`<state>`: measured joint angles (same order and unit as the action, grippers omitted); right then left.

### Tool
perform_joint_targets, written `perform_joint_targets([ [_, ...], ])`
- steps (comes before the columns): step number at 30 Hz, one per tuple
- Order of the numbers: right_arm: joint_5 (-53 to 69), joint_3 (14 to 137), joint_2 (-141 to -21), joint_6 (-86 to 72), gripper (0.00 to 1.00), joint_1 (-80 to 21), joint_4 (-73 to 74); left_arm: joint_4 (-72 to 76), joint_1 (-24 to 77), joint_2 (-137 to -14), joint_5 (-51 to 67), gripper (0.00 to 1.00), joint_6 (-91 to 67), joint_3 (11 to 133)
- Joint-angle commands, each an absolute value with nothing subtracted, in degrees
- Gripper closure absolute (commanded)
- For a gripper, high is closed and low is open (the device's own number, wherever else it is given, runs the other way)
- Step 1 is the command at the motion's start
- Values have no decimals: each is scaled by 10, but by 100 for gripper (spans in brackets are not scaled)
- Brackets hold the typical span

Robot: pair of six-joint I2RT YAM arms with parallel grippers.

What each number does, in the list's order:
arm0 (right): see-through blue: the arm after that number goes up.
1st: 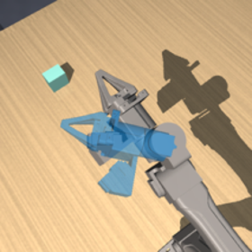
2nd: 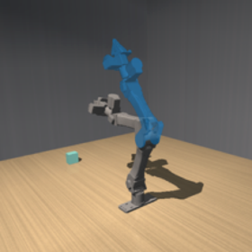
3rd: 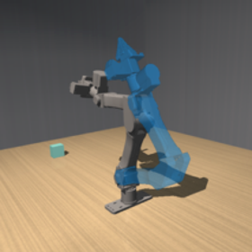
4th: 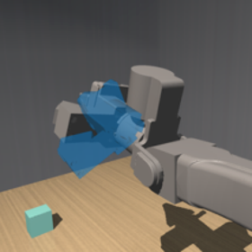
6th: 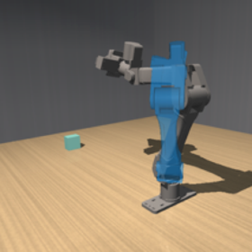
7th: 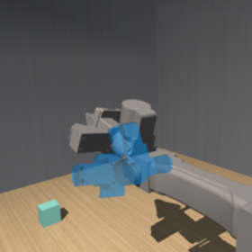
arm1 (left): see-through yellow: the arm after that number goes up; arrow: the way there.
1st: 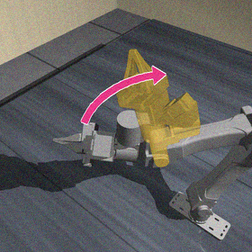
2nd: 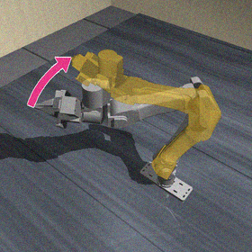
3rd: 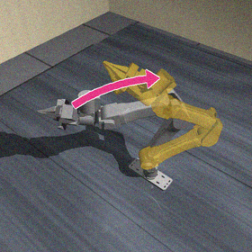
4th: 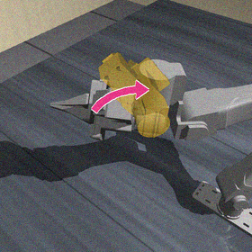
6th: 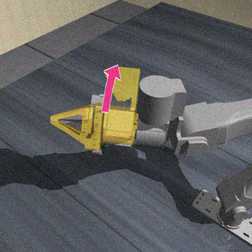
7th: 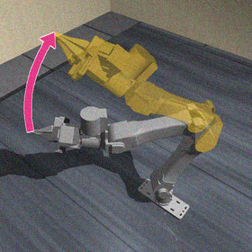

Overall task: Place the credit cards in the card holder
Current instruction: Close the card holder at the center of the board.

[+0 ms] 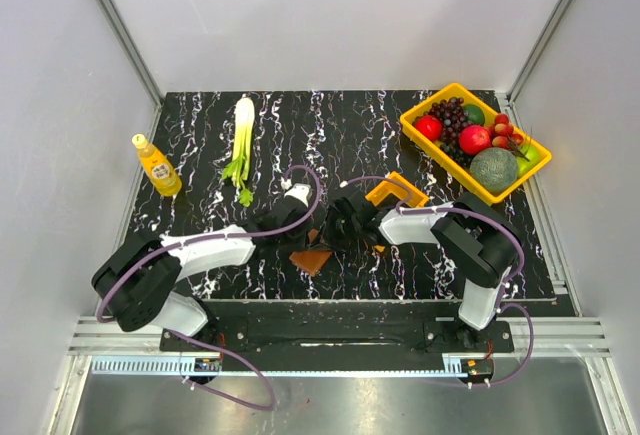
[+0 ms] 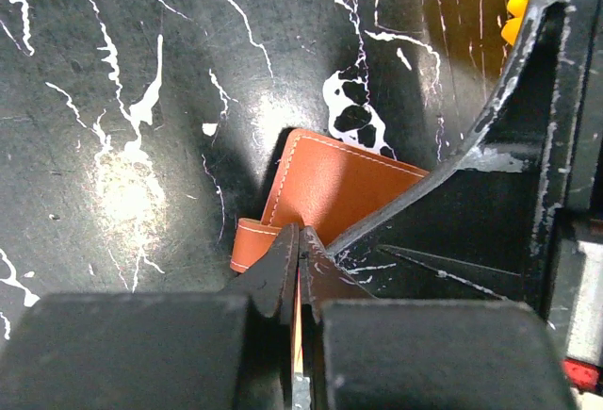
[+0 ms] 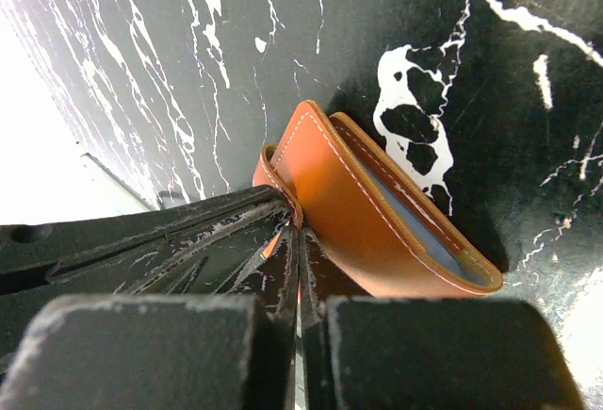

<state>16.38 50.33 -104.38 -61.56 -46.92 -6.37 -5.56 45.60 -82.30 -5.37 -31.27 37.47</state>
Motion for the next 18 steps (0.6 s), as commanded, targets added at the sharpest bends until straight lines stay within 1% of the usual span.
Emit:
perform_joint_targets([
  [1,93,470,-1085,-594,100,-463,51,-90,490,-831,-29,100,-349,339],
  [3,94,473,-1087,-591,100,-463,50,-112,482,-863,-20,100,-332,369],
  [4,97,475,-1090,-591,100,-463,51,-123,487,-872,-36,100,-334,379],
  [7,87,468,-1080,-592,100,-462,53,-99,500,-837,-41,100,-347,356],
  [9,66,474,-1082,-588,100,-463,66,-121,502,-833,-47,100,-342,363],
  [18,-83,587,-1127,-497,100,-463,281,-99,509,-798,-62,100,-343,335],
])
